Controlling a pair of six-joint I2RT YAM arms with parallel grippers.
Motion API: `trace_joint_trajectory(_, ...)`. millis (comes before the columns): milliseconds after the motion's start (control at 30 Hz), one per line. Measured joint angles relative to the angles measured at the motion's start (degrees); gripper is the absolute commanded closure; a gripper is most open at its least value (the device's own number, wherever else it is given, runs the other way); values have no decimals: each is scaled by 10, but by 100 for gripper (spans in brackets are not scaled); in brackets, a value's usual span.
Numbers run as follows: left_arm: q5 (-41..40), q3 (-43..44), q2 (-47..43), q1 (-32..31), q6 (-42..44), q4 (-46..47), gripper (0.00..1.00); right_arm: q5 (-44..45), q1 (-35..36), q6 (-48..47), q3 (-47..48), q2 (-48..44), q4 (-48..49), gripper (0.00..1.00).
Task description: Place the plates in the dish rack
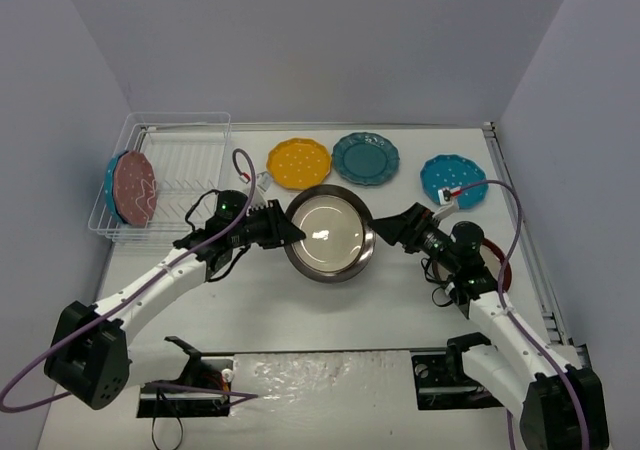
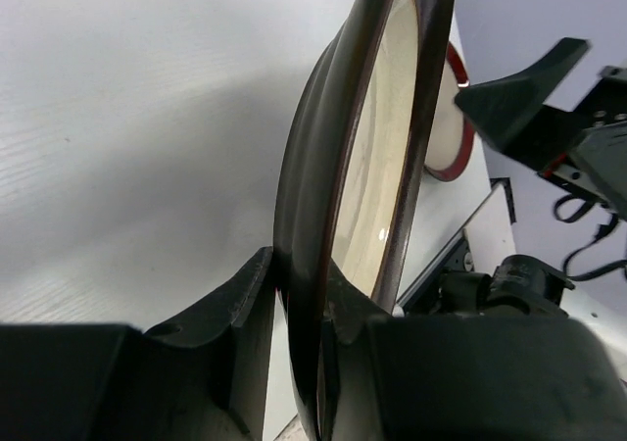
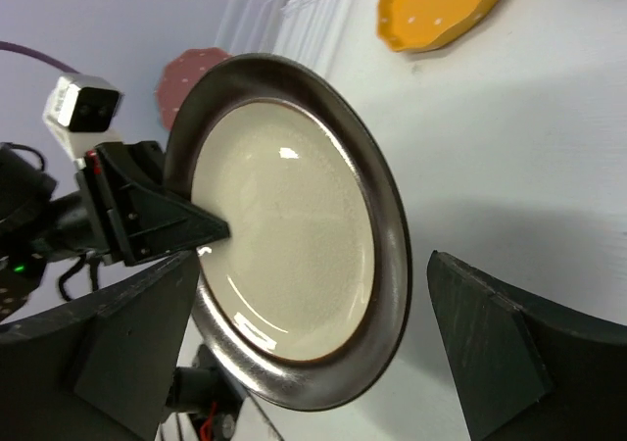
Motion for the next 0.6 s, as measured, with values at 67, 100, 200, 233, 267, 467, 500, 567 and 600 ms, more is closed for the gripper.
trace_joint_trajectory(67, -10, 8, -2, 0, 12, -24, 100, 20, 0, -28, 20, -14, -45, 0)
trace_joint_trajectory(100, -17, 16, -3, 0, 20, -41, 100, 29, 0, -42, 29, -18, -66, 0)
trace_joint_trajectory(200, -39, 51, -5, 0, 50, -98, 100, 59, 0, -77, 47, -28, -122, 0)
trace_joint_trajectory(233, -50, 66, -6, 0, 62, -118, 100, 68, 0, -86, 51, -31, -139, 0)
trace_joint_trajectory(267, -59, 83, -8, 1, 77, -142, 100, 74, 0, -94, 53, -35, -153, 0)
trace_joint_trajectory(467, -157, 236, -19, 31, 193, -307, 100, 84, 0, -121, 58, -81, -211, 0)
trace_joint_trajectory(500, -176, 261, -21, 39, 210, -323, 100, 85, 0, -124, 59, -90, -217, 0)
trace_joint_trajectory(567, -223, 307, -30, 64, 249, -349, 100, 87, 0, -131, 64, -104, -227, 0)
trace_joint_trajectory(600, -250, 331, -32, 78, 271, -365, 100, 87, 0, -134, 66, -109, -230, 0)
